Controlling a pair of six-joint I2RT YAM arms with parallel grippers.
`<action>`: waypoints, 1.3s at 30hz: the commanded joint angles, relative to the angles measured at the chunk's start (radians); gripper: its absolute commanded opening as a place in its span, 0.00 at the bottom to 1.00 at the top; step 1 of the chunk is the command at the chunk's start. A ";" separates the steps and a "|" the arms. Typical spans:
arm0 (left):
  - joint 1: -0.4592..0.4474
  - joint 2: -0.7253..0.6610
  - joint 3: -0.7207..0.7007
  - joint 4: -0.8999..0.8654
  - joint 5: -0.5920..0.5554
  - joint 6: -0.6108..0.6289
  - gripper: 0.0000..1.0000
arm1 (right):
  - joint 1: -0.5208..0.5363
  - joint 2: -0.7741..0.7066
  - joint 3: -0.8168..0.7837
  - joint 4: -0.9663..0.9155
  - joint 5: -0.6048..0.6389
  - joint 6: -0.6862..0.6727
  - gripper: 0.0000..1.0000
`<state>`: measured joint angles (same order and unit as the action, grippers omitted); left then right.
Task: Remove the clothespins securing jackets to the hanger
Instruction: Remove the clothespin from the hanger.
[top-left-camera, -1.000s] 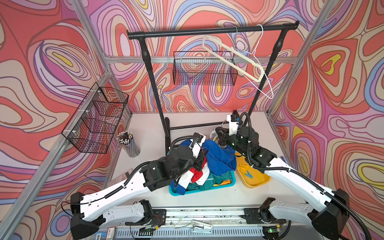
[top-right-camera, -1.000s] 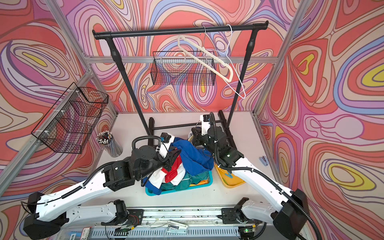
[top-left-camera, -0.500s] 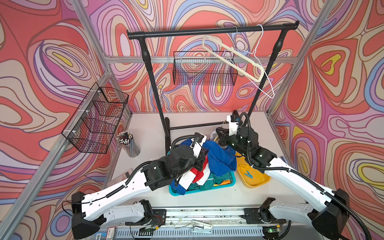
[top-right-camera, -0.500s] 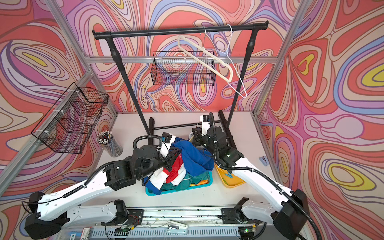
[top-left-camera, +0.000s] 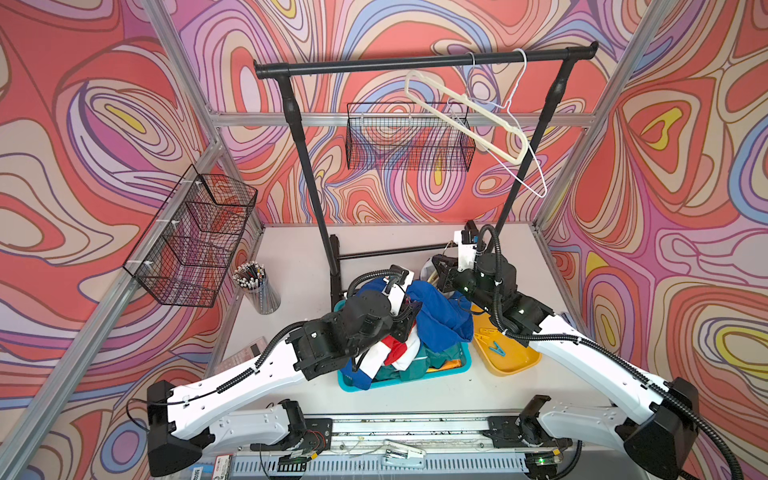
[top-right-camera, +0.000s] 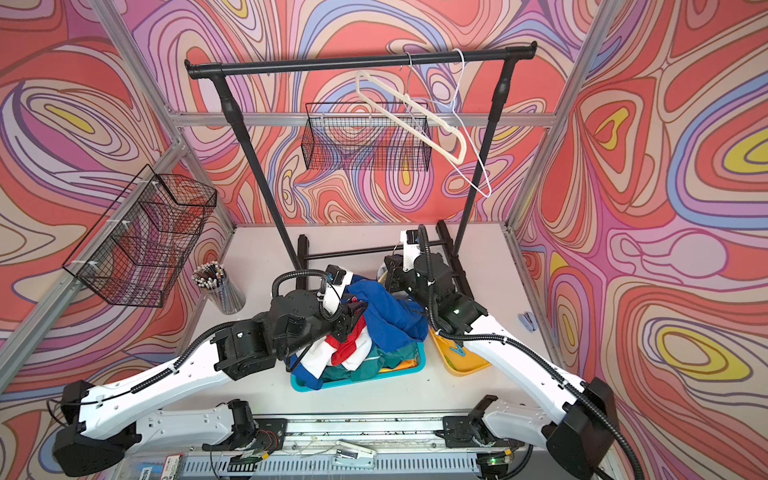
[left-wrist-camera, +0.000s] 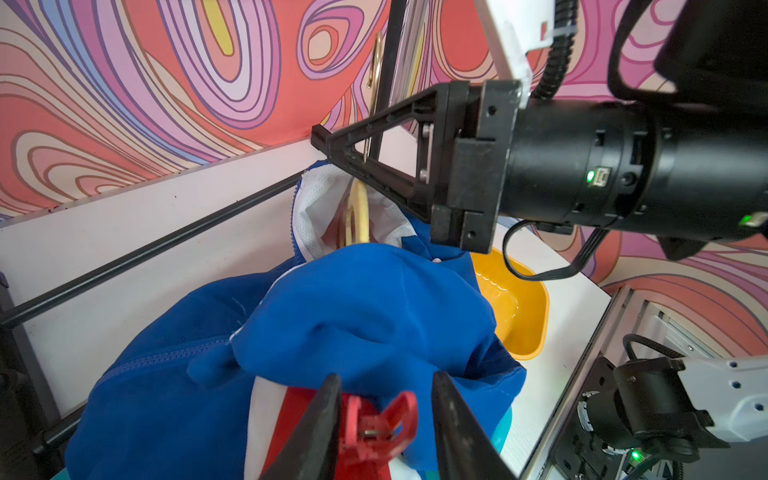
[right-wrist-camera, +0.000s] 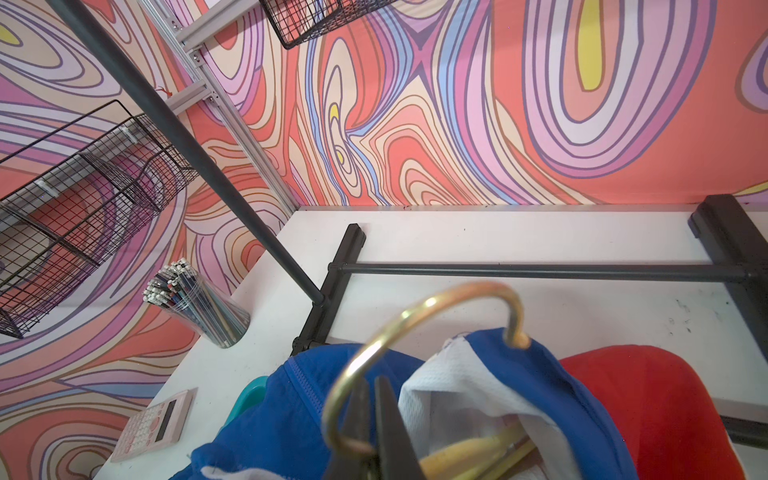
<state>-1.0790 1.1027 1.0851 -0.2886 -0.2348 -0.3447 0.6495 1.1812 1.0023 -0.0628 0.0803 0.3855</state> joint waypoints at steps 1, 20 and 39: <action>0.004 0.009 0.014 -0.009 -0.001 -0.015 0.34 | 0.006 -0.012 0.023 -0.015 0.018 -0.006 0.00; 0.004 -0.022 0.031 -0.005 -0.012 0.020 0.07 | 0.009 -0.005 0.023 -0.027 0.036 -0.015 0.00; -0.328 -0.005 0.036 0.168 -0.238 0.224 0.00 | 0.009 0.050 0.041 -0.031 0.056 -0.015 0.00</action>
<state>-1.3376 1.0630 1.1587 -0.2398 -0.3828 -0.1947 0.6518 1.2125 1.0233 -0.0753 0.1165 0.3786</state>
